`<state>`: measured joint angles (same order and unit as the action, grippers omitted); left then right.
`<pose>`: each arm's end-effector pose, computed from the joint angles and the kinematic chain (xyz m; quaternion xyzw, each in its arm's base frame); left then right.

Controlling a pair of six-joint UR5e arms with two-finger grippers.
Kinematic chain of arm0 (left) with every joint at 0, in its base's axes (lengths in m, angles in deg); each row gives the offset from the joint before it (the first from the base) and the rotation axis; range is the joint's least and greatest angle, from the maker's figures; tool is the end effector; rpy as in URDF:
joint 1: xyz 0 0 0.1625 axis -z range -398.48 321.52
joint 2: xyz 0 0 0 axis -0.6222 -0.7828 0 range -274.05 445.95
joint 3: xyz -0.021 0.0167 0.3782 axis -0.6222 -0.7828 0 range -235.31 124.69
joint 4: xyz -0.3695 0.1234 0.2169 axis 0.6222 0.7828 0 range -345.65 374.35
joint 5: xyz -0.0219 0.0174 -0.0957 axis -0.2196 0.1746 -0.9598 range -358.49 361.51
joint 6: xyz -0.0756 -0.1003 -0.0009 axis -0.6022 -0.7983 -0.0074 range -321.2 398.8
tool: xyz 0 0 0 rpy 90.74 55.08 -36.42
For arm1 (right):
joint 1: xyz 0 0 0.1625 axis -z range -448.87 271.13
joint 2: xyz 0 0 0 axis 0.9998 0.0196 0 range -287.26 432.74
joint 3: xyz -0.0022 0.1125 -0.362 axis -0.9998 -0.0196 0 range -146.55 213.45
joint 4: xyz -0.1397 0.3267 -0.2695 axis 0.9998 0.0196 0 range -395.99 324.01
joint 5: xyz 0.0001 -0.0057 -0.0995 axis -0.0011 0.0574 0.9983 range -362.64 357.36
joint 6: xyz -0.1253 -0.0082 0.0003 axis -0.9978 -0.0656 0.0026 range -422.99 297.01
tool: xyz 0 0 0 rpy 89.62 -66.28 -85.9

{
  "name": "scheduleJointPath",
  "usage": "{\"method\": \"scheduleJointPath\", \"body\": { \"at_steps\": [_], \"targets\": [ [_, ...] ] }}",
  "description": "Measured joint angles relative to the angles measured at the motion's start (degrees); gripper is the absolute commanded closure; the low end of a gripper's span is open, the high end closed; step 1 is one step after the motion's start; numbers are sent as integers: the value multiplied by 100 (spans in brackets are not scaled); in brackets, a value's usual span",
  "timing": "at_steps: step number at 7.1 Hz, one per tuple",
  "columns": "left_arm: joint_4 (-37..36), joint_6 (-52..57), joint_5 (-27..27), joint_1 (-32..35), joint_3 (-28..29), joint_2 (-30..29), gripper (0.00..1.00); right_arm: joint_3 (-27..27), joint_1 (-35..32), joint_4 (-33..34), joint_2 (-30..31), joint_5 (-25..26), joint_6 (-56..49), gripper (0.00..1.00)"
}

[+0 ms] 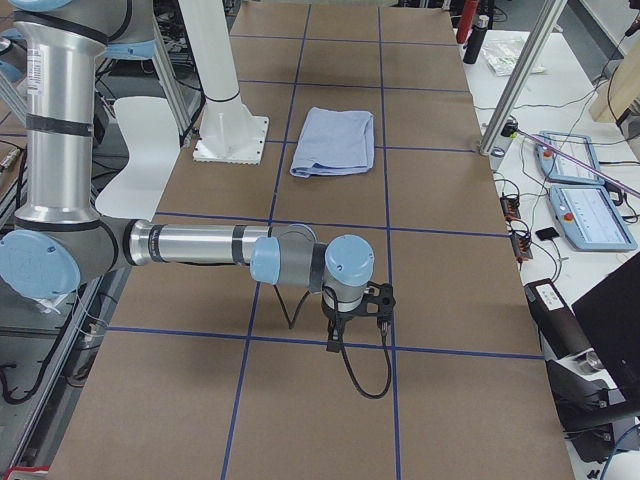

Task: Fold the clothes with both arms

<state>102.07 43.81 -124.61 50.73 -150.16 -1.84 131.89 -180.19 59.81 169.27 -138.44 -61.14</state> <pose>-0.0522 -0.5114 0.6225 0.0144 0.3097 0.0492 0.9495 0.0541 -0.4746 0.6190 -0.0332 -0.3887 0.0387 0.9199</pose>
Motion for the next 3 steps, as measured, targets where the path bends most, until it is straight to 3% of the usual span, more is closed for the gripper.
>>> {"method": "scheduleJointPath", "body": {
  "at_steps": [3],
  "targets": [
    [-15,0,0,2,-15,-17,0,37,0,-8,-34,8,0,0]
  ]
}}
